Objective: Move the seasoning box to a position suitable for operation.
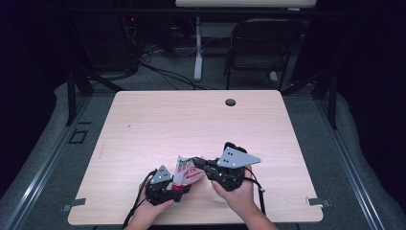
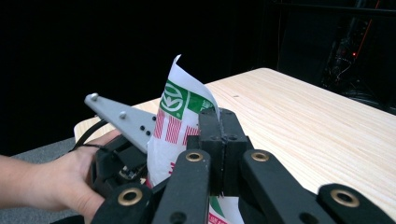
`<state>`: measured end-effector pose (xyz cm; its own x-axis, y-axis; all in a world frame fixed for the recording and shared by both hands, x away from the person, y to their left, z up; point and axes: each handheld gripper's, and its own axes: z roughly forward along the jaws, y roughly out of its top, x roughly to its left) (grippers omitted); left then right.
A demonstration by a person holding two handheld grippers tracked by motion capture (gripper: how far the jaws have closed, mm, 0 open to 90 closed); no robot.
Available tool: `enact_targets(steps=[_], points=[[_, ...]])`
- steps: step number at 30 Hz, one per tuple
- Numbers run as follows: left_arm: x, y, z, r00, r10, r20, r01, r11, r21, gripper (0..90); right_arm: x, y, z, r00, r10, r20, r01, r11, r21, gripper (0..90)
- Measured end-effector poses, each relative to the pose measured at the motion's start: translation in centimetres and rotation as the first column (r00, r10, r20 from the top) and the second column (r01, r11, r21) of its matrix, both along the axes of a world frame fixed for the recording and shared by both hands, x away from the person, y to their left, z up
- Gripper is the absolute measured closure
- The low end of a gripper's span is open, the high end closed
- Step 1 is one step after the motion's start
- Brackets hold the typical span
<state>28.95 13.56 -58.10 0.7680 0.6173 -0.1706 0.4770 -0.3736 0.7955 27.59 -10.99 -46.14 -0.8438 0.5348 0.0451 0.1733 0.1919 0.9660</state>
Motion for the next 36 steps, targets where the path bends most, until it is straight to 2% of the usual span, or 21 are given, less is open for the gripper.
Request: enact_targets(steps=[4, 6, 11, 13, 17, 19, 20, 22, 24, 31, 36], points=[[0.1, -0.2, -0.2, 0.9999, 0.002, -0.014, -0.002, 1.0, 0.003, 37.6, -0.3, -0.4, -0.1, 1.0, 0.0, 0.0, 0.0, 1.0, 0.006, 90.0], [0.1, -0.4, -0.4, 0.9998, -0.001, -0.018, 0.001, 0.9999, 0.012, 33.9, -0.6, -0.6, -0.2, 1.0, 0.005, -0.003, -0.005, 1.0, -0.004, 90.0], [0.3, -0.6, -0.4, 0.9998, -0.014, -0.01, 0.014, 0.9994, 0.031, 33.8, -0.8, -0.7, -0.4, 1.0, 0.005, 0.0, -0.005, 1.0, -0.001, 90.0], [0.4, -0.8, -0.6, 0.9999, -0.005, -0.013, 0.005, 0.9995, 0.03, 33.7, -0.9, -0.8, -0.4, 1.0, 0.003, 0.003, -0.003, 1.0, -0.007, 90.0], [0.7, -1.0, -0.6, 0.9994, -0.008, -0.034, 0.009, 0.9988, 0.048, 34.0, -1.1, -0.9, -0.4, 1.0, -0.004, 0.001, 0.004, 1.0, -0.003, 90.0], [0.7, -1.2, -0.7, 0.9993, 0.0, -0.036, 0.002, 0.9982, 0.06, 35.7, -1.2, -1.0, -0.4, 1.0, -0.006, -0.001, 0.006, 1.0, 0.007, 90.0], [0.8, -1.3, -0.7, 0.9991, -0.012, -0.04, 0.015, 0.9969, 0.077, 36.2, -1.2, -0.9, -0.5, 1.0, -0.006, -0.002, 0.006, 1.0, 0.013, 90.0], [0.8, -1.4, -0.7, 0.9992, -0.005, -0.04, 0.008, 0.997, 0.077, 36.8, -1.1, -0.9, -0.4, 1.0, -0.008, -0.002, 0.008, 1.0, 0.014, 90.0], [0.8, -1.5, -0.7, 0.9995, -0.009, -0.029, 0.011, 0.9952, 0.097, 38.8, -1.2, -0.9, -0.4, 1.0, -0.009, -0.002, 0.009, 1.0, 0.015, 90.0], [0.8, -1.5, -0.6, 0.9998, -0.004, -0.019, 0.006, 0.9942, 0.108, 46.3, -1.2, -1.0, -0.4, 0.9999, -0.01, -0.004, 0.011, 1.0, 0.023, 90.0], [0.8, -1.6, -0.7, 0.9999, 0.001, 0.01, -0.002, 0.9916, 0.129, 50.8, -1.2, -1.1, -0.4, 0.9999, -0.011, -0.004, 0.011, 1.0, 0.02, 90.0]])
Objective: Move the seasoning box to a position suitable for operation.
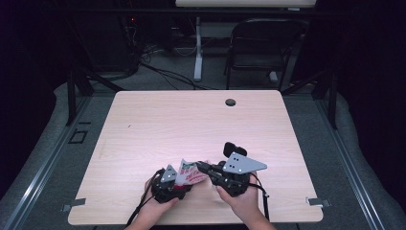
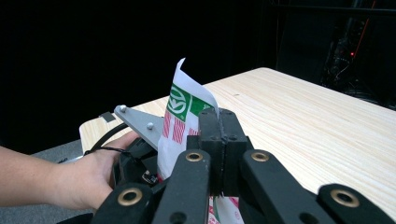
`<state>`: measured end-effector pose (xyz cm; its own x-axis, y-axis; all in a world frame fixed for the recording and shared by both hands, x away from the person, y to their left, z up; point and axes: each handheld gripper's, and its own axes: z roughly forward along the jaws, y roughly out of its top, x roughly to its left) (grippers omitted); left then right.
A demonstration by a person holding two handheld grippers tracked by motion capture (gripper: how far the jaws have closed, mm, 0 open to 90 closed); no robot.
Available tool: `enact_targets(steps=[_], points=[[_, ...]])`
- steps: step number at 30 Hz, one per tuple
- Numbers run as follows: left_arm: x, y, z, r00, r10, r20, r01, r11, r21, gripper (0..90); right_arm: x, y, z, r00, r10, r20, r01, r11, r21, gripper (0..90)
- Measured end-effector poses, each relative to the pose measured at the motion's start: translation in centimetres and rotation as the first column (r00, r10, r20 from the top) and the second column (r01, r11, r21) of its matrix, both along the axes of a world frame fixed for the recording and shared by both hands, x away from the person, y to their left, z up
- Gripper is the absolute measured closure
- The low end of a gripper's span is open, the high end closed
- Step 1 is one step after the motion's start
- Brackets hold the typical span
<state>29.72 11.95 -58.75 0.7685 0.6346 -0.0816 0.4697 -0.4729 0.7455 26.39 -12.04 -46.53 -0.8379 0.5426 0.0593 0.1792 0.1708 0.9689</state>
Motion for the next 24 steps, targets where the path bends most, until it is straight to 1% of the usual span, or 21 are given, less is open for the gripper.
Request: enact_targets(steps=[2, 3, 5, 6, 7, 8, 10, 16, 19, 20, 21, 24], points=[[0.0, 0.02, 0.04, 1.0, -0.002, 0.009, 0.002, 0.9999, 0.012, 52.2, 0.0, 0.03, -0.04, 1.0, 0.0, 0.0, 0.0, 1.0, 0.002, 90.0], [-0.04, -0.01, 0.04, 1.0, 0.0, 0.008, 0.0, 0.9999, 0.011, 52.8, 0.0, 0.04, -0.04, 1.0, 0.0, -0.001, 0.0, 1.0, 0.002, 90.0], [-0.14, -0.08, 0.04, 0.9998, 0.004, 0.021, -0.004, 0.9997, 0.022, 54.2, 0.01, 0.05, -0.06, 1.0, 0.001, -0.002, -0.001, 1.0, 0.003, 90.0], [-0.14, -0.08, 0.04, 0.9998, 0.004, 0.021, -0.004, 0.9997, 0.022, 55.0, 0.01, 0.05, -0.06, 1.0, 0.001, -0.002, -0.001, 1.0, 0.003, 90.0], [-0.13, -0.05, 0.08, 0.9996, -0.005, 0.028, 0.004, 0.9996, 0.028, 55.0, 0.0, 0.06, -0.07, 1.0, 0.001, -0.002, -0.001, 1.0, 0.003, 90.0], [-0.18, -0.08, 0.09, 0.9995, -0.003, 0.032, 0.002, 0.9997, 0.025, 56.4, 0.0, 0.05, -0.07, 1.0, 0.0, 0.0, 0.0, 1.0, 0.002, 90.0], [-0.21, -0.06, 0.17, 0.9987, -0.006, 0.05, 0.004, 0.9993, 0.037, 58.2, 0.02, 0.03, -0.08, 1.0, 0.002, -0.001, -0.002, 1.0, 0.004, 90.0], [-0.28, -0.07, 0.3, 0.9991, 0.0, 0.044, -0.001, 0.9993, 0.036, 60.1, 0.01, -0.07, -0.03, 1.0, 0.001, 0.0, -0.001, 1.0, -0.002, 90.0], [-0.41, -0.06, 0.49, 0.9983, 0.006, 0.058, -0.008, 0.999, 0.045, 61.6, 0.01, -0.11, 0.0, 1.0, 0.0, 0.0, 0.0, 1.0, 0.005, 90.0], [-0.47, -0.01, 0.67, 0.998, 0.003, 0.062, -0.007, 0.9986, 0.052, 64.5, 0.01, -0.17, 0.06, 1.0, -0.003, -0.001, 0.003, 1.0, 0.001, 90.0], [-0.48, 0.0, 0.72, 0.9979, 0.008, 0.065, -0.012, 0.9984, 0.055, 65.5, 0.02, -0.19, 0.07, 1.0, -0.004, 0.001, 0.004, 1.0, -0.001, 90.0], [-0.45, 0.07, 0.81, 0.9975, 0.012, 0.069, -0.017, 0.9978, 0.065, 65.7, 0.1, -0.25, 0.06, 1.0, -0.004, -0.005, 0.004, 1.0, -0.002, 90.0]])
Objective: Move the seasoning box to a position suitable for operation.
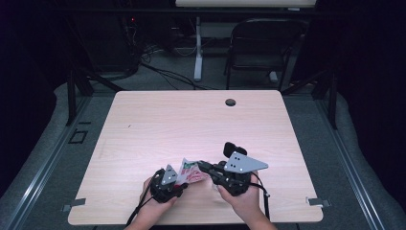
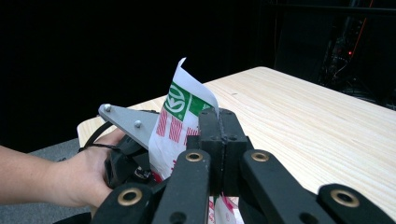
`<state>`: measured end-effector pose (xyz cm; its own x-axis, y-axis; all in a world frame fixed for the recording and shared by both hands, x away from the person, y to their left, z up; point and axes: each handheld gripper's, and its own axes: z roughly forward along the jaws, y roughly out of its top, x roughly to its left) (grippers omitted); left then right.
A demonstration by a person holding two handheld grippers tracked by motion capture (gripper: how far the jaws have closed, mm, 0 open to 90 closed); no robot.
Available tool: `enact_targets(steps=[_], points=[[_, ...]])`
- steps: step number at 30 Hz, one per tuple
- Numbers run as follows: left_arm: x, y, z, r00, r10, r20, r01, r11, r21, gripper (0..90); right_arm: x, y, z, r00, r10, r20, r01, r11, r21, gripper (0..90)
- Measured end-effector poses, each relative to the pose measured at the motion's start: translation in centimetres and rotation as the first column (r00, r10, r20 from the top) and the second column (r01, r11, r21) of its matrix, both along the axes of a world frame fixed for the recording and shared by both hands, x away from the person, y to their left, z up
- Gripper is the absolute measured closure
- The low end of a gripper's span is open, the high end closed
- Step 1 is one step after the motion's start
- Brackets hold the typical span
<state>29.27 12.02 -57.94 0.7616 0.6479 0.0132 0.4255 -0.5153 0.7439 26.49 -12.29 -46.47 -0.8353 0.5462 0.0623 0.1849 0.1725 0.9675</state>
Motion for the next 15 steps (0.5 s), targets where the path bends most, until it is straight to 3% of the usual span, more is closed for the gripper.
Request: enact_targets(steps=[9, 12, 13, 15], points=[[0.01, 0.16, 0.34, 0.9994, 0.025, 0.026, -0.026, 0.9987, 0.044, 66.1, 0.23, -0.04, 0.14, 0.9999, -0.005, -0.017, 0.004, 1.0, -0.024, 90.0], [-0.02, 0.23, 0.46, 0.9988, 0.035, 0.036, -0.037, 0.9977, 0.058, 66.2, 0.3, -0.04, 0.29, 0.9997, -0.014, -0.02, 0.013, 0.999, -0.046, 90.0], [-0.05, 0.26, 0.57, 0.9981, 0.041, 0.046, -0.044, 0.9967, 0.069, 66.3, 0.24, -0.03, 0.45, 0.9996, -0.026, -0.013, 0.025, 0.996, -0.08, 90.0], [-0.06, 0.24, 0.6, 0.9973, 0.048, 0.057, -0.052, 0.9961, 0.071, 66.3, 0.23, -0.05, 0.46, 0.9996, -0.026, -0.01, 0.025, 0.996, -0.086, 90.0]])
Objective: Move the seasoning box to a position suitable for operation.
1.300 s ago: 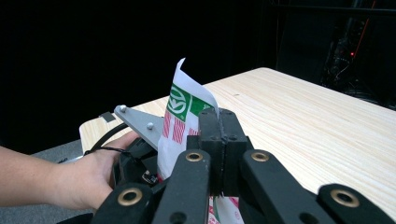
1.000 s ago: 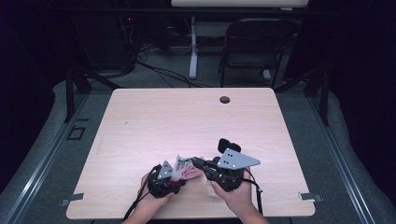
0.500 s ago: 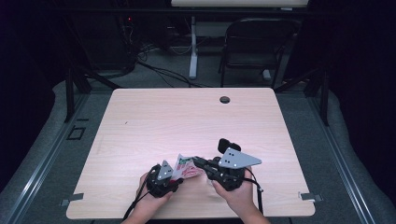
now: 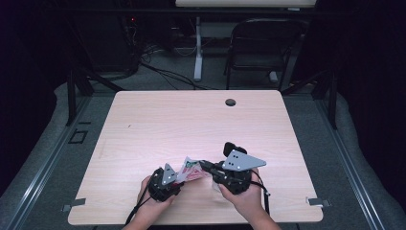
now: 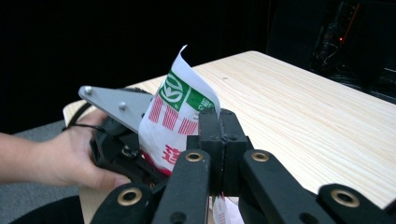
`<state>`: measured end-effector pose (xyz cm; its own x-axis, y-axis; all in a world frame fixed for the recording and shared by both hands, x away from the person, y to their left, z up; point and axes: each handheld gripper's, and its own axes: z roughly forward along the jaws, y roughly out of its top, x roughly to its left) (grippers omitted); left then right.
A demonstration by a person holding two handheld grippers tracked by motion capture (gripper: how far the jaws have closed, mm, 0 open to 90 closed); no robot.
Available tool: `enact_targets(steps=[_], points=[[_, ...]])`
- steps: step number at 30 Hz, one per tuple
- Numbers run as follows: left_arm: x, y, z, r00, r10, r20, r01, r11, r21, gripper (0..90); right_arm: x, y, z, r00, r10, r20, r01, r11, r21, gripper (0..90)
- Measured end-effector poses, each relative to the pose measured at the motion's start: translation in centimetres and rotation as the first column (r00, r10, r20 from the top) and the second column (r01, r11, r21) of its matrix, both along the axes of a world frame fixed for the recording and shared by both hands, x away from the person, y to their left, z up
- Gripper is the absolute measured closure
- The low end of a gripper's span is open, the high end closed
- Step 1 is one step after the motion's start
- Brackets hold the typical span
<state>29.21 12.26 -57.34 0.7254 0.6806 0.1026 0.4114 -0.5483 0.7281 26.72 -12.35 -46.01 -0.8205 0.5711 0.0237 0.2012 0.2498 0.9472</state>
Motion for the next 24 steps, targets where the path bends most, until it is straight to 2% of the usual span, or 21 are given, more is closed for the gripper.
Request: enact_targets(steps=[1, 5, 9, 13, 18, 24], points=[[0.0, 0.0, 0.2, 1.0, 0.0, 0.009, -0.001, 0.9999, 0.013, 66.4, -0.1, -0.2, 0.0, 0.9999, -0.011, -0.001, 0.011, 1.0, -0.011, 90.0], [0.1, -0.2, 0.6, 0.9992, 0.012, 0.038, -0.013, 0.9997, 0.021, 66.5, -0.1, -0.7, 0.0, 0.9996, -0.027, -0.004, 0.027, 1.0, -0.008, 90.0], [0.3, -0.3, 0.9, 0.9986, 0.016, 0.05, -0.018, 0.9991, 0.037, 66.6, -0.2, -1.1, 0.0, 0.9993, -0.038, -0.004, 0.038, 0.999, -0.006, 90.0], [0.4, -0.7, 1.7, 0.9944, 0.029, 0.102, -0.035, 0.9975, 0.061, 66.7, -0.3, -1.8, 0.2, 0.9987, -0.05, 0.004, 0.05, 0.999, 0.0, 90.0], [0.7, -0.8, 2.4, 0.9893, 0.047, 0.138, -0.059, 0.9949, 0.082, 66.8, -0.4, -2.4, 0.1, 0.9983, -0.058, 0.003, 0.058, 0.998, 0.004, 90.0], [1.3, -1.0, 3.1, 0.9824, 0.07, 0.173, -0.085, 0.9929, 0.083, 67.0, -0.3, -3.0, -0.2, 0.9978, -0.066, -0.001, 0.066, 0.998, -0.001, 90.0]])
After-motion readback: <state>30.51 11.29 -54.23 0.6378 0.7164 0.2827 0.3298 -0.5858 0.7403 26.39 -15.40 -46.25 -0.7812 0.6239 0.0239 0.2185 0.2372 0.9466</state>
